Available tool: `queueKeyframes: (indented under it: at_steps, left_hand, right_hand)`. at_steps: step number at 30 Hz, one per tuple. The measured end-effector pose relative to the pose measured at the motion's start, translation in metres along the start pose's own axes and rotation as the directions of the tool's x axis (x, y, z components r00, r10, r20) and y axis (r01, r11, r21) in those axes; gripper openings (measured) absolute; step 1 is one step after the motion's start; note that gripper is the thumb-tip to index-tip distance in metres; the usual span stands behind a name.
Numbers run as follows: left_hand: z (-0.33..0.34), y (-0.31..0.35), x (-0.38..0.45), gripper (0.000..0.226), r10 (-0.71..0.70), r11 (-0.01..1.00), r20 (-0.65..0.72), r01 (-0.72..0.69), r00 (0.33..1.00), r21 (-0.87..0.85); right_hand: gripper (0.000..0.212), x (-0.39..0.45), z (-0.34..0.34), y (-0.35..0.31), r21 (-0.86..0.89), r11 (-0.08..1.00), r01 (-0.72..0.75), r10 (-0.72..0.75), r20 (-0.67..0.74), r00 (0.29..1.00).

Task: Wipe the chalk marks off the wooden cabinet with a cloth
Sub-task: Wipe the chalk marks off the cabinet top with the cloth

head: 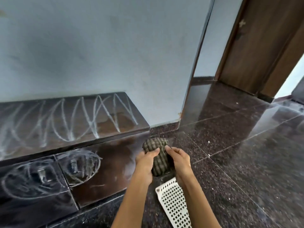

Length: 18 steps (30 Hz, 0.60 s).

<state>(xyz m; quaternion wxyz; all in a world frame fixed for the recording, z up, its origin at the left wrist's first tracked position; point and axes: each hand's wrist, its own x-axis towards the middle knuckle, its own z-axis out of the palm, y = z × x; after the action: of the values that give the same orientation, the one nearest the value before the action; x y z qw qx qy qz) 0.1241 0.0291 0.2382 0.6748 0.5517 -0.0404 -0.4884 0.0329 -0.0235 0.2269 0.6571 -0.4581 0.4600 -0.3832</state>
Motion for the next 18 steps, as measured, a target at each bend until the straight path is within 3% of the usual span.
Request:
queueKeyframes:
  at_steps: [4,9,11,15,18]
  left_hand:
    - [-0.024,0.063,-0.042,0.017,0.18,0.984,-0.031,-0.18,0.983,0.004]
    - [-0.079,0.128,-0.091,0.016,0.301,0.953,-0.069,-0.298,0.951,0.056]
    - [-0.102,0.151,-0.11,0.015,0.336,0.941,-0.077,-0.332,0.939,0.06]
    - [-0.141,0.181,-0.139,0.018,0.357,0.934,-0.087,-0.356,0.93,0.026]
    - [-0.172,0.195,-0.15,0.016,0.399,0.915,-0.15,-0.404,0.904,-0.003]
  right_hand:
    - [0.033,-0.029,0.048,-0.044,0.094,0.994,-0.06,0.042,0.188,0.981]
    - [0.035,-0.074,0.12,-0.073,0.059,0.988,-0.144,0.101,0.457,0.884]
    - [0.047,-0.088,0.148,-0.078,0.07,0.984,-0.166,0.107,0.517,0.849]
    - [0.042,-0.112,0.192,-0.083,0.091,0.974,-0.205,0.112,0.594,0.797]
    - [0.053,-0.13,0.227,-0.077,0.138,0.951,-0.277,0.124,0.651,0.749]
